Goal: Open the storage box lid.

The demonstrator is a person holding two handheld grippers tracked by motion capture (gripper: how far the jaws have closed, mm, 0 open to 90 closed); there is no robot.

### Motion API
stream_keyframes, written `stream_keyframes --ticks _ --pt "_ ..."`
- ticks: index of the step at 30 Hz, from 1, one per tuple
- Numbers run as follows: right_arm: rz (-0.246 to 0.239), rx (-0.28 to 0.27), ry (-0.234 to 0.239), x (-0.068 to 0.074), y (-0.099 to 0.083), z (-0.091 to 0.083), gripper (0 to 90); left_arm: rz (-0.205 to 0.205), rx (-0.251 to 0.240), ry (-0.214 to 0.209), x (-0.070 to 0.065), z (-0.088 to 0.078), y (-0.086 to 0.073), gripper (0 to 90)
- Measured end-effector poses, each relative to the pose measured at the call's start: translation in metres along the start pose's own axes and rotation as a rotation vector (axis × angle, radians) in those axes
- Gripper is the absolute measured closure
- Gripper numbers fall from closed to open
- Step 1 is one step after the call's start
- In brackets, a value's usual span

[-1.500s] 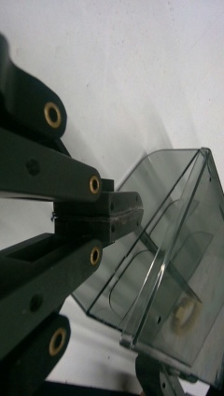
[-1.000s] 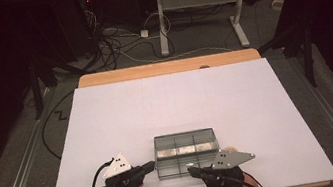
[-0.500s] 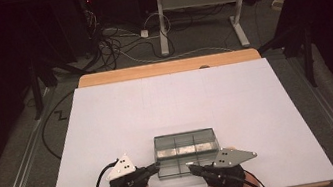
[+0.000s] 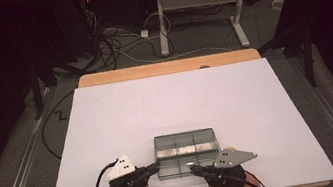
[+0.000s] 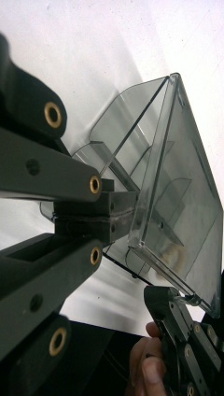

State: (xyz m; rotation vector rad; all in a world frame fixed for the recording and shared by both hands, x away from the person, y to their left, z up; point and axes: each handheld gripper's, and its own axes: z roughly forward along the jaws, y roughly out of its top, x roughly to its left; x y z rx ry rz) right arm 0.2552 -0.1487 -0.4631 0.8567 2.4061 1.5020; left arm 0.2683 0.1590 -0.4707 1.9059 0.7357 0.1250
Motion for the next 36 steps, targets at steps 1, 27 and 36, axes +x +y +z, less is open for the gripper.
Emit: stream_keyframes --ticks 1,27,36 --pt "0.0 0.003 -0.003 -0.001 -0.001 0.0 90.0 0.0 -0.001 0.0 0.0 0.0 0.0 88.1" --pt "0.055 -0.033 -0.141 -0.026 -0.014 -0.041 90.0 -0.003 -0.034 -0.008 0.009 0.002 0.01 88.1" --pt "0.08 -0.04 -0.184 -0.039 -0.019 -0.052 90.0 -0.001 -0.035 -0.006 0.01 0.004 0.011 88.1"
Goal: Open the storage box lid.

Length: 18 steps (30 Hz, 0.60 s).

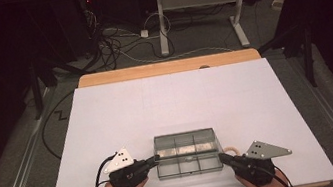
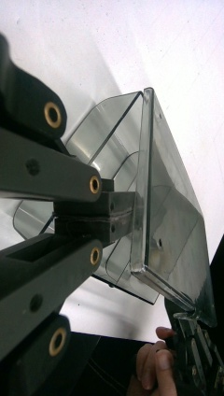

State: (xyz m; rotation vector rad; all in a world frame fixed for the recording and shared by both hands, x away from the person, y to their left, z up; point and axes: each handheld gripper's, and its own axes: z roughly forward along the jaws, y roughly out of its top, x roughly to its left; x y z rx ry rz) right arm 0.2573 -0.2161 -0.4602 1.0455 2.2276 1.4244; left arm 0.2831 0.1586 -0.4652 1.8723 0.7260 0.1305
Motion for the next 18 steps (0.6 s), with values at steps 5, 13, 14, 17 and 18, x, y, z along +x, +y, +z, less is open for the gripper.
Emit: stream_keyframes --ticks 5,13,14,17,18 --pt "0.006 -0.003 -0.019 -0.007 -0.001 -0.003 90.0 0.001 -0.001 0.003 0.0 0.001 0.0 88.1" --pt "0.019 -0.006 -0.047 -0.019 0.001 -0.001 90.0 0.027 -0.006 0.013 0.001 0.004 0.002 88.1" --pt "0.021 -0.007 -0.048 -0.02 0.001 -0.001 90.0 0.028 -0.008 0.012 0.002 0.005 0.003 88.1" --pt "0.025 -0.008 -0.053 -0.023 0.002 0.002 90.0 0.037 0.005 0.018 0.002 0.006 0.003 88.1" --pt "0.021 -0.007 -0.055 -0.025 0.003 0.003 90.0 0.039 0.008 0.021 0.003 0.007 0.003 88.1"
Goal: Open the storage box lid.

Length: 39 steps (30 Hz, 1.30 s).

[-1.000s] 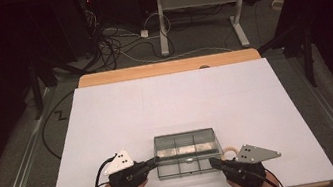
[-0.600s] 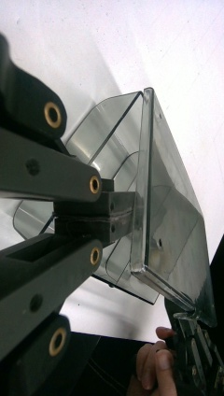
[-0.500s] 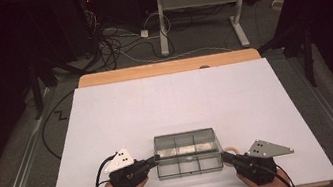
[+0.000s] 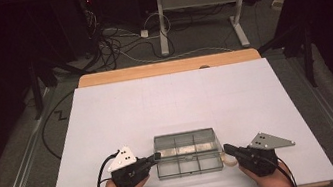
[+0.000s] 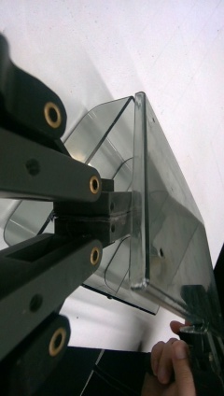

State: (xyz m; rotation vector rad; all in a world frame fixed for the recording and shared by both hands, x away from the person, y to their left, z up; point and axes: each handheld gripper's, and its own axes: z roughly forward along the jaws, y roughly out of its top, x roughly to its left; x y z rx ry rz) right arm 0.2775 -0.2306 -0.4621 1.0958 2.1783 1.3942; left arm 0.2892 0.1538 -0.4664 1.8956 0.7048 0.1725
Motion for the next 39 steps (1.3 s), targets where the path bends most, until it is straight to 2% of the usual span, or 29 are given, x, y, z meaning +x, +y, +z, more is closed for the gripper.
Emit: stream_keyframes --ticks 2,8,15,17,22,32,35,39 --pt "0.003 0.006 -0.005 -0.002 0.002 0.003 90.0 0.011 0.009 0.01 0.001 0.0 0.001 88.1" --pt "0.012 -0.009 -0.021 -0.012 0.009 0.009 90.0 -0.004 -0.01 0.017 0.008 0.004 0.007 88.1" --pt "0.008 -0.01 -0.036 -0.019 0.017 0.02 90.0 0.012 0.0 0.026 0.014 0.01 0.014 88.1" --pt "-0.004 -0.005 -0.047 -0.02 0.019 0.023 90.0 0.004 -0.004 0.024 0.016 0.01 0.015 88.1" --pt "0.006 -0.006 -0.046 -0.027 0.022 0.029 90.0 -0.019 -0.006 0.029 0.021 0.013 0.018 88.1" --pt "0.001 -0.023 -0.073 -0.034 0.033 0.043 90.0 -0.029 -0.013 0.038 0.028 0.017 0.028 88.1" --pt "0.018 -0.028 -0.06 -0.036 0.036 0.048 90.0 -0.031 -0.009 0.039 0.03 0.019 0.029 88.1" --pt "0.011 -0.034 -0.058 -0.037 0.04 0.052 90.0 -0.037 -0.008 0.041 0.032 0.021 0.03 88.1"
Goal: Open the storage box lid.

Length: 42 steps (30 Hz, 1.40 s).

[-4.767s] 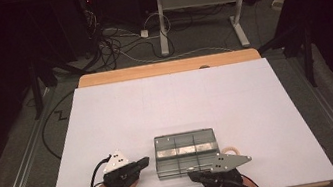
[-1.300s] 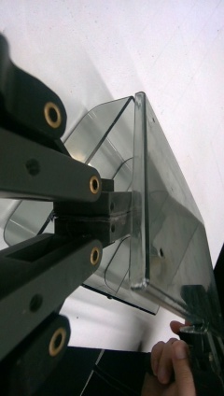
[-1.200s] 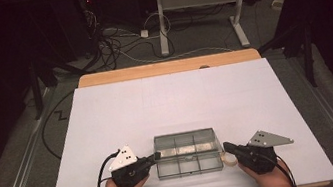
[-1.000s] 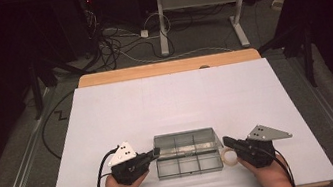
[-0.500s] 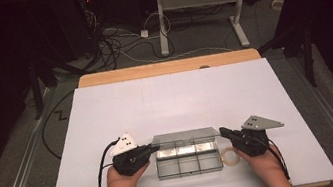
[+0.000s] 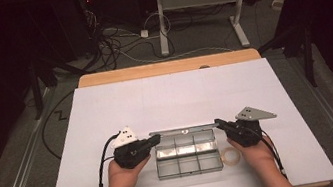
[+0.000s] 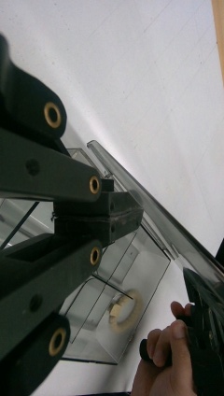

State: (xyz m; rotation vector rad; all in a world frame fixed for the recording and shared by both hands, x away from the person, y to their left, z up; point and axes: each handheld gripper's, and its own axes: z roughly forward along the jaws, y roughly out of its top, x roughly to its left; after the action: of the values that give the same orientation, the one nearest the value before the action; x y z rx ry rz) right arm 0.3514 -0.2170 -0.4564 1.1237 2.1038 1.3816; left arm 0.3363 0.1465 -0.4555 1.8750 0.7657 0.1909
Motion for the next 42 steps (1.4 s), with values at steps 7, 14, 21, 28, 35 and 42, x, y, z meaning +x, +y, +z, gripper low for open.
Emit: stream_keyframes --ticks 7,14,21,28,35,42 --pt "0.0 -0.009 -0.009 0.0 0.008 0.005 90.0 -0.014 -0.001 0.008 0.006 0.003 0.001 88.1" --pt "0.003 -0.018 -0.008 -0.002 0.014 0.011 90.0 -0.023 0.001 0.014 0.009 0.005 0.001 88.1" --pt "0.0 -0.038 -0.014 -0.002 0.021 0.012 90.0 -0.026 -0.002 0.014 0.009 0.008 0.001 88.1" --pt "-0.001 -0.057 -0.008 -0.001 0.025 0.011 90.0 -0.034 0.004 0.019 0.011 0.012 0.001 88.1" --pt "-0.004 -0.068 0.009 0.001 0.026 0.015 90.0 -0.025 0.01 0.023 0.012 0.015 0.006 88.2" --pt "0.001 -0.071 0.004 -0.001 0.028 0.017 90.0 -0.025 0.009 0.026 0.013 0.017 0.01 88.1"
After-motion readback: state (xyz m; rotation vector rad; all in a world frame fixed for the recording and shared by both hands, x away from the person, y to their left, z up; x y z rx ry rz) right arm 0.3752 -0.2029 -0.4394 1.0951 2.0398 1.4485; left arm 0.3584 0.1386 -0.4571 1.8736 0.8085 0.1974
